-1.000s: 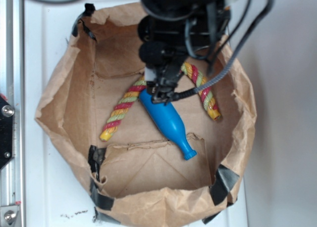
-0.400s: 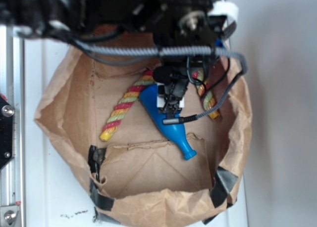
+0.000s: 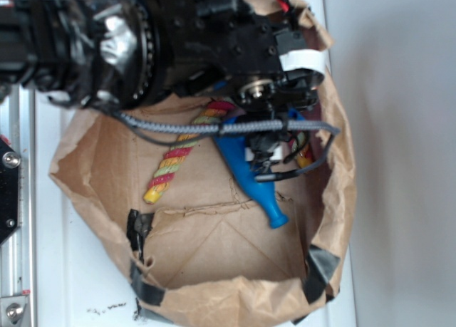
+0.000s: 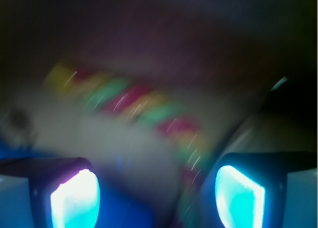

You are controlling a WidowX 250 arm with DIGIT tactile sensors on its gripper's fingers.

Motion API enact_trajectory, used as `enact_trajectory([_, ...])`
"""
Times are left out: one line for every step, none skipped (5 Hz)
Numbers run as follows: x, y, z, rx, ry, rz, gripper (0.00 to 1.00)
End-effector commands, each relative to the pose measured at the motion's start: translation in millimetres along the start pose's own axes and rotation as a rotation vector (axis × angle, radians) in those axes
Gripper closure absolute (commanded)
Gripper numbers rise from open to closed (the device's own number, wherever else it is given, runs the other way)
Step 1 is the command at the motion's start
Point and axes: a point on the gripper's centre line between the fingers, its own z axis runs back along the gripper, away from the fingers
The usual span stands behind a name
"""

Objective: Grab the multicolored rope.

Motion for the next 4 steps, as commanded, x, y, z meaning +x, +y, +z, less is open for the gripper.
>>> enact_trajectory([13, -6, -6, -0.035, -0.100, -0.147, 0.00])
enact_trajectory([26, -4, -9, -0.051, -0.068, -0.131, 0.00])
enact_trajectory([28, -6, -14, -0.039, -0.051, -0.128, 0.00])
enact_trajectory([32, -5, -10, -0.041, -0.029, -0.109, 0.00])
